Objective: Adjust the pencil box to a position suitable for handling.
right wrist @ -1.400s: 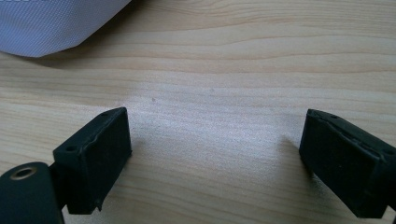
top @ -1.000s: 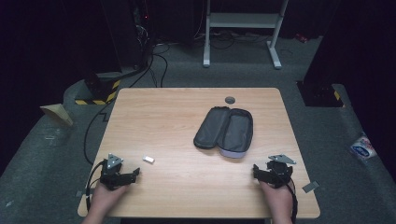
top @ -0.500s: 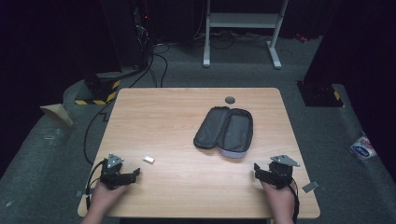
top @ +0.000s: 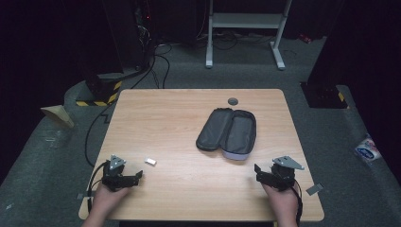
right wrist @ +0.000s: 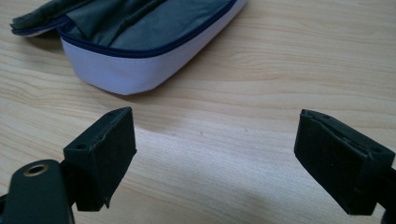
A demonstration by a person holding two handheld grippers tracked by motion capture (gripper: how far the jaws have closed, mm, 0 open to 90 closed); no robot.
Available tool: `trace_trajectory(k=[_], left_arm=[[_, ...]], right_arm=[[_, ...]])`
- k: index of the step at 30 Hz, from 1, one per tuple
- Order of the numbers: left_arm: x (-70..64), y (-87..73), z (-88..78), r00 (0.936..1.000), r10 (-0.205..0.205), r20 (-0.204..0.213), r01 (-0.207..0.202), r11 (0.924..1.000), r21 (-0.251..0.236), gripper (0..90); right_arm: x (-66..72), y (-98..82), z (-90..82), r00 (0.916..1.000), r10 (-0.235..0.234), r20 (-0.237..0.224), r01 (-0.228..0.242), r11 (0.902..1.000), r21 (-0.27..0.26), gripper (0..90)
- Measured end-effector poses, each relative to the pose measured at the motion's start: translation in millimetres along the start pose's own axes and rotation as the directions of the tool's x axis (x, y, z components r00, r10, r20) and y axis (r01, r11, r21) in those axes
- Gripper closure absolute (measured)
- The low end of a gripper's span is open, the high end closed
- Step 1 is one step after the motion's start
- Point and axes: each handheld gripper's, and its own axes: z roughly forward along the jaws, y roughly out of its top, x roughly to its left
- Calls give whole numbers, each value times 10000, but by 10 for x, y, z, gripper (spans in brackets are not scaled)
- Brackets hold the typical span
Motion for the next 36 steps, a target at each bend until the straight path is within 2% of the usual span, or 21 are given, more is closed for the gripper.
trace_trajectory(k=[7,16,22,28,31,35,36], left_arm=[[-9,-2,-2,10000,-26,-65,26,10000,59,43],[-8,-1,0,10000,-31,-52,32,10000,52,41],[-7,-1,0,10000,-26,-53,26,10000,56,40],[-7,-1,1,10000,-26,-45,26,10000,55,40],[-8,-2,0,10000,-33,-52,34,10000,50,40],[-10,-2,-1,10000,-44,-61,44,10000,65,41],[-12,-3,-1,10000,-47,-83,48,10000,49,41]], right_arm=[[104,65,-4,9997,-204,-168,199,9994,-280,132],[235,220,40,9957,-683,-628,645,9961,-602,135],[318,369,98,9942,-683,-836,621,9953,-739,135],[413,522,208,9909,-882,-1021,793,9929,-882,143],[465,532,265,9879,-937,-1236,822,9921,-953,162],[538,600,385,9818,-1324,-1362,1242,9900,-670,176],[549,620,400,9807,-1313,-1449,1229,9903,-654,183]])
